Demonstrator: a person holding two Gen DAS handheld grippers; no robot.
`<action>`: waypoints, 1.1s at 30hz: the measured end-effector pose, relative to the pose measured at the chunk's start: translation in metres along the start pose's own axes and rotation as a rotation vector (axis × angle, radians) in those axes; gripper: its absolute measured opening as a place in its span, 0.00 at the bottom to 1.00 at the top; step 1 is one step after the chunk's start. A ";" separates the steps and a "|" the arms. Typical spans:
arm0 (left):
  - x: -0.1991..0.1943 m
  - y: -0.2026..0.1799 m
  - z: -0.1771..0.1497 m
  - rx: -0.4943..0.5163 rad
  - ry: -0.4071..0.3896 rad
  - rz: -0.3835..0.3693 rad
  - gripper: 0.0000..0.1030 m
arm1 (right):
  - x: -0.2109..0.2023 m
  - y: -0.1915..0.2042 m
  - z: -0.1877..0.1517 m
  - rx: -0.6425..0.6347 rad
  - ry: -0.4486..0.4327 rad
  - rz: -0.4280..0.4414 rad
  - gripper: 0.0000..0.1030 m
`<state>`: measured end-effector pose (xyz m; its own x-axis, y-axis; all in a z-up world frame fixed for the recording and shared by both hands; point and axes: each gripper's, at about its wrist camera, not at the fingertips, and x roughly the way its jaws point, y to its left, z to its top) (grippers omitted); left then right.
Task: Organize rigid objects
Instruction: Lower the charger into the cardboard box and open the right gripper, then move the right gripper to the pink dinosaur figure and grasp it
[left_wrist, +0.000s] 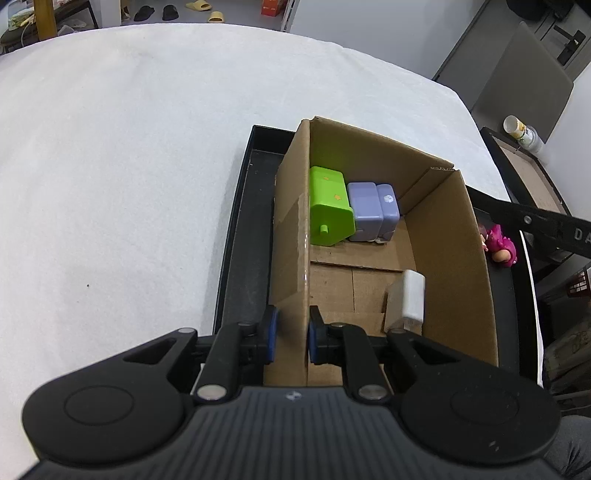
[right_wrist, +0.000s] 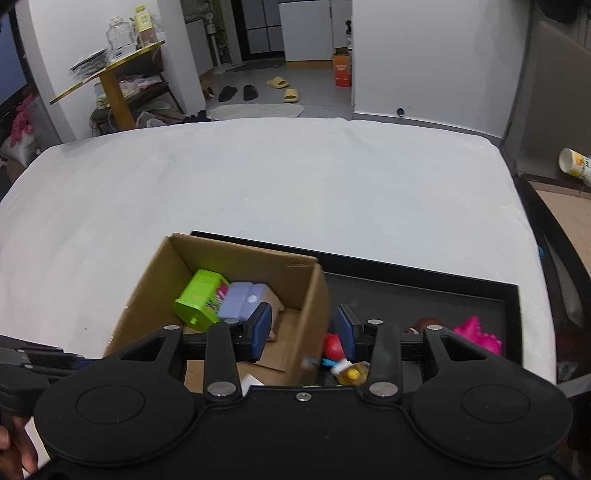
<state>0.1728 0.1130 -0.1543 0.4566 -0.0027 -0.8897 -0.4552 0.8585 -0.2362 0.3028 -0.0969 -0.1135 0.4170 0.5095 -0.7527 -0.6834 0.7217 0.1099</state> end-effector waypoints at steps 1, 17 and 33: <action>0.000 0.000 0.000 0.001 -0.001 0.000 0.15 | 0.000 -0.002 0.000 0.005 0.001 -0.003 0.39; 0.001 -0.002 0.001 -0.001 0.002 0.008 0.15 | -0.003 -0.044 -0.017 0.082 0.024 -0.075 0.47; 0.002 -0.003 0.001 0.005 0.005 0.013 0.15 | 0.031 -0.097 -0.031 0.010 0.095 -0.162 0.48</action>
<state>0.1762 0.1108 -0.1546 0.4467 0.0056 -0.8947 -0.4569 0.8612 -0.2228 0.3639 -0.1658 -0.1672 0.4618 0.3402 -0.8192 -0.6057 0.7956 -0.0110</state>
